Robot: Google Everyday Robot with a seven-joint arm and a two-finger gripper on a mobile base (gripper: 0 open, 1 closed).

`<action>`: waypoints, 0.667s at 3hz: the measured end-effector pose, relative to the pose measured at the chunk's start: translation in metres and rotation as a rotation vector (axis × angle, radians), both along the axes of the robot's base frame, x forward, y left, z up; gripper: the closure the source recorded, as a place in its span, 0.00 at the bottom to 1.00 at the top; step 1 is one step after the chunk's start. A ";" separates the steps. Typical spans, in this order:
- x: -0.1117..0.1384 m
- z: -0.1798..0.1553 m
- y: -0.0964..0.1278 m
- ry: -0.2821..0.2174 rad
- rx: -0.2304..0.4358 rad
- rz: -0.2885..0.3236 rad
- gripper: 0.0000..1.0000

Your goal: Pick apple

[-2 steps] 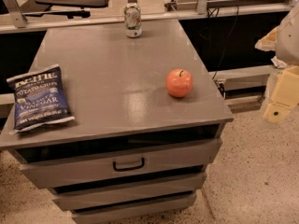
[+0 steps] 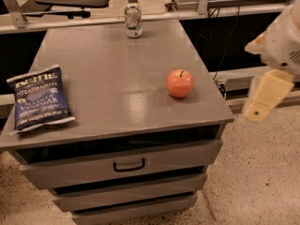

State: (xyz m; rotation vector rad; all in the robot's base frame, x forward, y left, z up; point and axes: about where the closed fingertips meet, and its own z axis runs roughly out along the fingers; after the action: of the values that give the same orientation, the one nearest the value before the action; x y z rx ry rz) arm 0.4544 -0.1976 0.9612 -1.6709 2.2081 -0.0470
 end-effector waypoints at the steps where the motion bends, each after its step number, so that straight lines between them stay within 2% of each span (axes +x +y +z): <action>1: 0.034 -0.050 0.058 0.023 0.154 -0.012 0.00; 2: 0.067 -0.076 0.105 -0.022 0.265 0.010 0.00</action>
Offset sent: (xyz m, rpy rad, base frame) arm 0.1162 0.1604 -0.1013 0.4130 -0.1178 0.0361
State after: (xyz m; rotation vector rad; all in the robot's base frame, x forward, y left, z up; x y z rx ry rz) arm 0.5214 -0.0930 0.8851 -1.5273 2.0850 0.2187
